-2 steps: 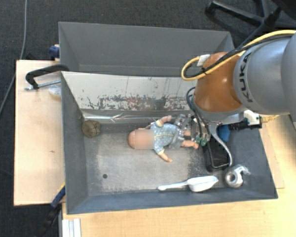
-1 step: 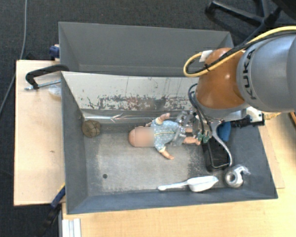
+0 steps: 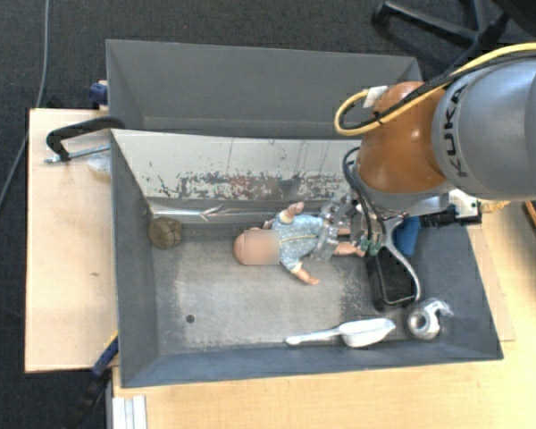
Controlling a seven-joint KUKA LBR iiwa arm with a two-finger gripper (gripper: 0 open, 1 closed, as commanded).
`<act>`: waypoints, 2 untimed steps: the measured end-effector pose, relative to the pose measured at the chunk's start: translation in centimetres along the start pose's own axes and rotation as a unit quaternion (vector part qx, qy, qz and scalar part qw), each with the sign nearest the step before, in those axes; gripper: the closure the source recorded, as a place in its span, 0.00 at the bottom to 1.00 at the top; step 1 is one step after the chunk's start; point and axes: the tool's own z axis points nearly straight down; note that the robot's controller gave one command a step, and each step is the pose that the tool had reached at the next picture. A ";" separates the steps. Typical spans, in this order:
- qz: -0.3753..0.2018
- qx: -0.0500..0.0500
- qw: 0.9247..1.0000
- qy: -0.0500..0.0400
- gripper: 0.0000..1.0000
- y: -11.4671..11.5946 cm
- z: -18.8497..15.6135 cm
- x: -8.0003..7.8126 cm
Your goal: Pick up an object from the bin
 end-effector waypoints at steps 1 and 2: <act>0.000 0.000 1.000 0.000 1.00 0.0 -0.2 0.0; 0.000 0.000 1.000 0.000 1.00 0.0 -0.6 0.0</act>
Offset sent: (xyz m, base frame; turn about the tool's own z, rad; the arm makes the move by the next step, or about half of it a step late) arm 0.0001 0.0001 0.0186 0.0000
